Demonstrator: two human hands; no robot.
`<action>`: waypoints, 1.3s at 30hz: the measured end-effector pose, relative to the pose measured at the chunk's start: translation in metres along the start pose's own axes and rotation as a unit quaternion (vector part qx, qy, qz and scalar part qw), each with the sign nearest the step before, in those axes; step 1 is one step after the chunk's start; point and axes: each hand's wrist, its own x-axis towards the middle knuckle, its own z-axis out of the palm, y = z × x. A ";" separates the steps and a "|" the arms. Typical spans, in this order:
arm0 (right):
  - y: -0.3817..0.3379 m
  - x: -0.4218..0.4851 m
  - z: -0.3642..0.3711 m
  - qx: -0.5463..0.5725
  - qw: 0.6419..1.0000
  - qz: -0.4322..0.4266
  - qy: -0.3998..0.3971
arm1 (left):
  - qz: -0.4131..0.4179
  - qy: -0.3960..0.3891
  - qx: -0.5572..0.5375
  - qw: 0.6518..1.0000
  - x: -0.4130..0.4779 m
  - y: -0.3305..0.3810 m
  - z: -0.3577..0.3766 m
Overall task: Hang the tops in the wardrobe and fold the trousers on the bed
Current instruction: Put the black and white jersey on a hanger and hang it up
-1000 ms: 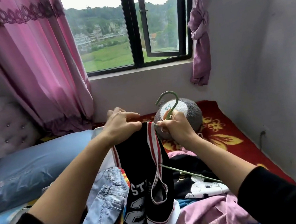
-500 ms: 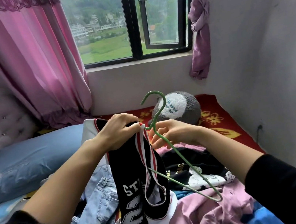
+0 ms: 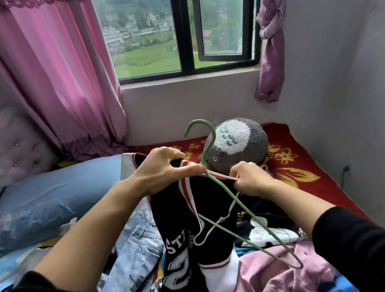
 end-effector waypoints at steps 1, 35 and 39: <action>0.011 -0.002 0.001 -0.016 0.999 0.015 -0.024 | -0.004 0.011 0.006 1.000 -0.002 -0.002 -0.002; -0.136 0.029 -0.118 0.169 0.968 -0.158 0.094 | -0.183 0.341 -0.044 0.921 -0.008 -0.012 -0.112; -0.173 0.024 -0.137 0.050 0.964 -0.200 0.166 | -0.170 0.329 -0.008 0.929 -0.025 0.009 -0.152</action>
